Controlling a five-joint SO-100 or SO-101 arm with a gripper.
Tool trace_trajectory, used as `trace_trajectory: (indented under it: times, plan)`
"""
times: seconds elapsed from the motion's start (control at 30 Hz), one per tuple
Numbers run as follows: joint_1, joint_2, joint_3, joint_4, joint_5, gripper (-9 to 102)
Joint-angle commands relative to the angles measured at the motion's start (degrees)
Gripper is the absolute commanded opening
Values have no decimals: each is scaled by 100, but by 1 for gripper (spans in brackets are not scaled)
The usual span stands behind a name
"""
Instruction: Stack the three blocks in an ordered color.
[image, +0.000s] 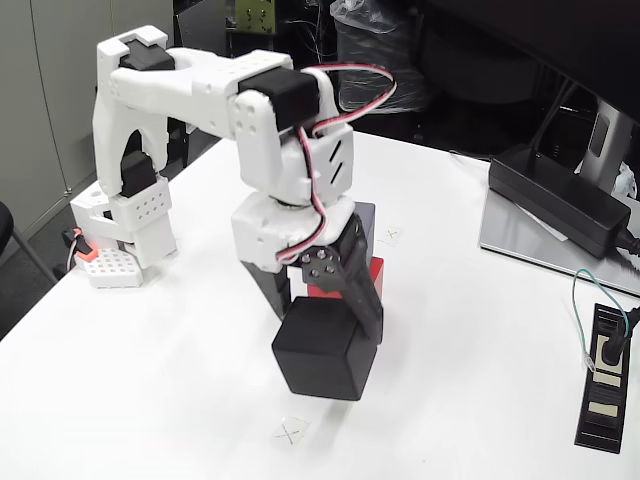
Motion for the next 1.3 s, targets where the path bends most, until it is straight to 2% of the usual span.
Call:
trace_trajectory:
  times: [0.0,0.57,0.67,0.87,1.07,1.27]
  plan:
    - [-123,519,-536,264,53,-1]
    - [-413,2716,-721,325,114,-1]
    - [-422,3076,-721,325,378,-1]
    - [-1283,3700,-360,334,1187,-1]
    - [-2320,4359,870,334,1925,-1]
    - [-2426,4438,1564,325,2320,-1]
